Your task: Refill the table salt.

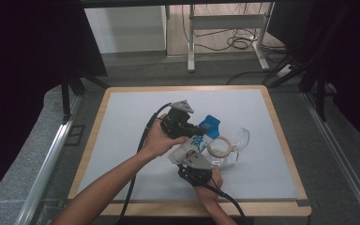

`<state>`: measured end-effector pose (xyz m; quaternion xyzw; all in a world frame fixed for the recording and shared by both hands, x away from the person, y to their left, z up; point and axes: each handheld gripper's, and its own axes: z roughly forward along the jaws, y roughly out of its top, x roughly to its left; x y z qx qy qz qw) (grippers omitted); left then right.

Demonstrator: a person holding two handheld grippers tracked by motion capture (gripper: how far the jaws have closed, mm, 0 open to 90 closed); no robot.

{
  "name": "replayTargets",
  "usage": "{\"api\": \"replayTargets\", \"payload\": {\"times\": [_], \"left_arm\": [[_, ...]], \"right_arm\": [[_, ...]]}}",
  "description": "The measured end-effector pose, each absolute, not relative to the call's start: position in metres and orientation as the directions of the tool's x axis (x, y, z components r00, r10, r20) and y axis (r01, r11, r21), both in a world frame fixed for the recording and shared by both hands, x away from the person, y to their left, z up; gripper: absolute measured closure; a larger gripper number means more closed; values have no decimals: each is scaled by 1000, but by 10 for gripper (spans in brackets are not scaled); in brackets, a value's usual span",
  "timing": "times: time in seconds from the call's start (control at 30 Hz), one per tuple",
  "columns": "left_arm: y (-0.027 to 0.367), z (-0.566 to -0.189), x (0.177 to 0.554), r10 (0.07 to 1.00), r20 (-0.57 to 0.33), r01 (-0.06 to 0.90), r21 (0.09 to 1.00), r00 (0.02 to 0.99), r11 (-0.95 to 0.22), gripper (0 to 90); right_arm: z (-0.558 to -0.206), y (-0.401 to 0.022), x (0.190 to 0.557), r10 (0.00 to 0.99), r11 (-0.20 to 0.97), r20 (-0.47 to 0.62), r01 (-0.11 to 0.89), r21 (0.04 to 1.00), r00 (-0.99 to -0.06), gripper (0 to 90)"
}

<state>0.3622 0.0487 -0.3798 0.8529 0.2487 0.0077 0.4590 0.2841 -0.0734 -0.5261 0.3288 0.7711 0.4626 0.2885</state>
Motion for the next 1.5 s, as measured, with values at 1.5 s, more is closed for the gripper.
{"api": "replayTargets", "payload": {"times": [1.5], "left_arm": [[14, -376, 389, 420, -168, 414, 675, 892, -610, 900]], "right_arm": [[-521, -69, 293, 774, 258, -3, 311, 915, -633, 543]]}}
